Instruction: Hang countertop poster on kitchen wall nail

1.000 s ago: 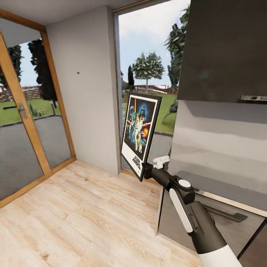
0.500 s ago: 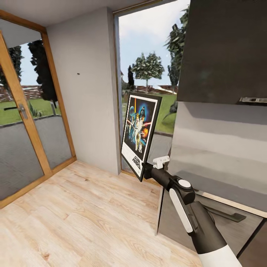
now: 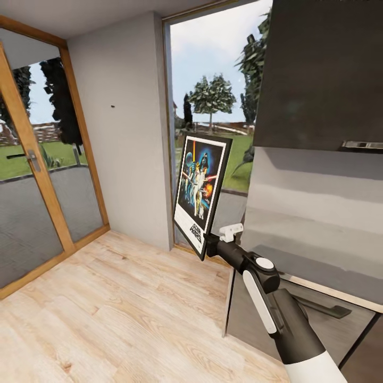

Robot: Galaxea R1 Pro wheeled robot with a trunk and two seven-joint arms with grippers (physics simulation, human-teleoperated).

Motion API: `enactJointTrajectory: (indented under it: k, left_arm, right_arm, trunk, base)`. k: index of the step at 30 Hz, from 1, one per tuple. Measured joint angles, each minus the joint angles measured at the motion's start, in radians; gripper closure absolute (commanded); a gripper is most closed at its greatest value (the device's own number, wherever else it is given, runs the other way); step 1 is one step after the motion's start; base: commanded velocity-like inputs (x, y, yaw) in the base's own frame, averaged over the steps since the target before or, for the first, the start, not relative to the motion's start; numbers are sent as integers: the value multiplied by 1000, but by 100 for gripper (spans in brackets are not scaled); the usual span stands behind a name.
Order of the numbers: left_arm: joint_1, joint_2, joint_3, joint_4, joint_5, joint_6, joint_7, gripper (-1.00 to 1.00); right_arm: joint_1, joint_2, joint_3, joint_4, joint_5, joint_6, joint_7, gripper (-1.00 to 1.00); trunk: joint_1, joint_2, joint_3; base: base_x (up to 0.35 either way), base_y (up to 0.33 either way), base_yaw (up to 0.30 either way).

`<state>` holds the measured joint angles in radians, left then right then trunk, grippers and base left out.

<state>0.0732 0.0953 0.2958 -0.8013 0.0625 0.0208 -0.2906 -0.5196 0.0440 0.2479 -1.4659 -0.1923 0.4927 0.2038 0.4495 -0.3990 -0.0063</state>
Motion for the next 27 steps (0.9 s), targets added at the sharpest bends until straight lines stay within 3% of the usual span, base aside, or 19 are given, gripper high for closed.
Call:
enactJointTrajectory:
  k: [27]
  left_arm:
    - [-1,0,5,0,0,-2,-1,-100]
  right_arm:
    - [0,0,0,-1,0,0,0,100]
  trunk:
    - [0,0,0]
  base:
    - [0,5,0]
